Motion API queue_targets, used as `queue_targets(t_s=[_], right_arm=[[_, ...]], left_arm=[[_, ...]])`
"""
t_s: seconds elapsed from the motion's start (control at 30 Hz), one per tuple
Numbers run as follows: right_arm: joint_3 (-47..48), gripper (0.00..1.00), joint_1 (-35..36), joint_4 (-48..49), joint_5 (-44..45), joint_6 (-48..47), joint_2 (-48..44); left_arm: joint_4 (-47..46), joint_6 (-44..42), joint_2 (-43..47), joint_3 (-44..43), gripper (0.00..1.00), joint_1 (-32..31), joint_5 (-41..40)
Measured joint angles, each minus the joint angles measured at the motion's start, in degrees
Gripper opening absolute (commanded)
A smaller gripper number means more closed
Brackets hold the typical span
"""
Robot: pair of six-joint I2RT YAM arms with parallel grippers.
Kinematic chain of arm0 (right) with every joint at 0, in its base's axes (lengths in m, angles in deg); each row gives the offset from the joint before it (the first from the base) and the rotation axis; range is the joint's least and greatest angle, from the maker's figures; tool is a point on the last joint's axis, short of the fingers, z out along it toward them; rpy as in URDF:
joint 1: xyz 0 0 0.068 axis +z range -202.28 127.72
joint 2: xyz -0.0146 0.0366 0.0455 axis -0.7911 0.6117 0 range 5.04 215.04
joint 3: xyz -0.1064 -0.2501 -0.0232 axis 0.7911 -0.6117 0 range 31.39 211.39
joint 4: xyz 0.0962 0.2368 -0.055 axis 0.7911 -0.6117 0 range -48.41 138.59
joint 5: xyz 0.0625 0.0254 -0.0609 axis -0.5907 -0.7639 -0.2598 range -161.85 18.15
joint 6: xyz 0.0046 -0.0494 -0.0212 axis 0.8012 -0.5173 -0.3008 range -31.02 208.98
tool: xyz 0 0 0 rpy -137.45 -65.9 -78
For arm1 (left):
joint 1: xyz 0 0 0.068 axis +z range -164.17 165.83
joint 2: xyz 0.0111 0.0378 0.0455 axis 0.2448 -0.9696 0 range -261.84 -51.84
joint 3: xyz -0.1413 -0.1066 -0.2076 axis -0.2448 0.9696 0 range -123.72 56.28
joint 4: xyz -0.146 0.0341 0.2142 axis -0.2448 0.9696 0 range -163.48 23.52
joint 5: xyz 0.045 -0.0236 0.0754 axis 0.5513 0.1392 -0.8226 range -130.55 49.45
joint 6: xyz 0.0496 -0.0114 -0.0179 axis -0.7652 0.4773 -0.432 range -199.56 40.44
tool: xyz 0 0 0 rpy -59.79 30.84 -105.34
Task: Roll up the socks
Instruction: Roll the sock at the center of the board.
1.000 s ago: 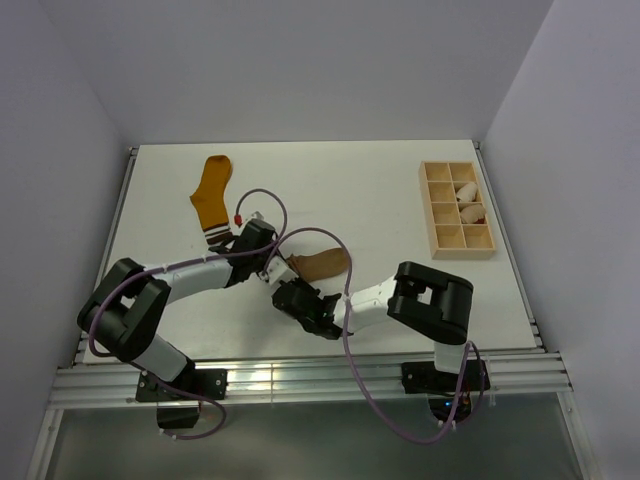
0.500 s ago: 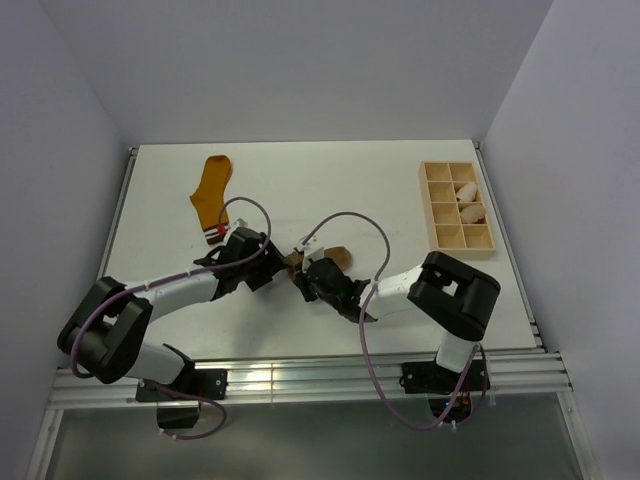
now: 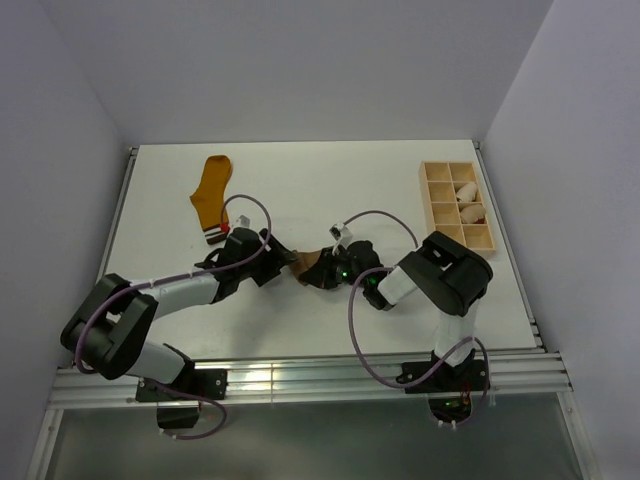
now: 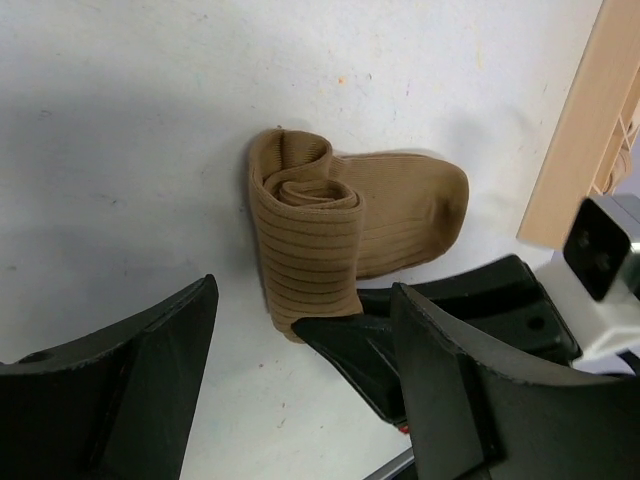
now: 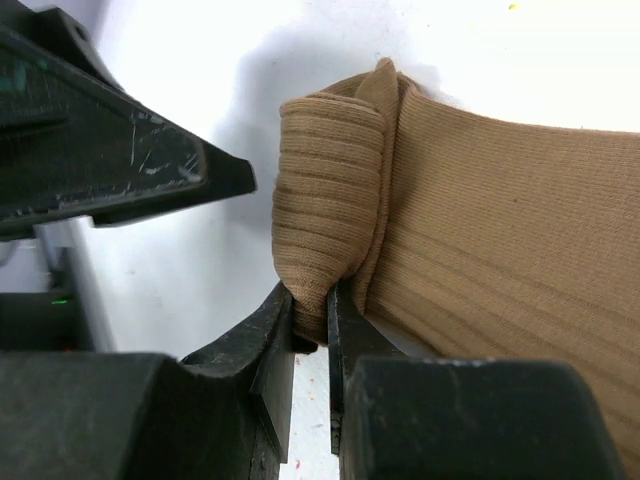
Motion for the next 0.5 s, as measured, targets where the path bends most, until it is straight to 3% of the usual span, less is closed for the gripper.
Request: queue_targets(t_s=[0.2,0.5], right_arm=[[0.11,0.0,-4.33,6.8,-9.57,6.23,4.92],[1.86,0.0,-6.95,8.02,-16.52,9.35,7.87]], left_arm=[[-2.54,-0.28,-2.69,0.0,0.72,0.02,0.9],[-5.75,-1.11,-7.34,-0.96,0.72,0.07,1.68]])
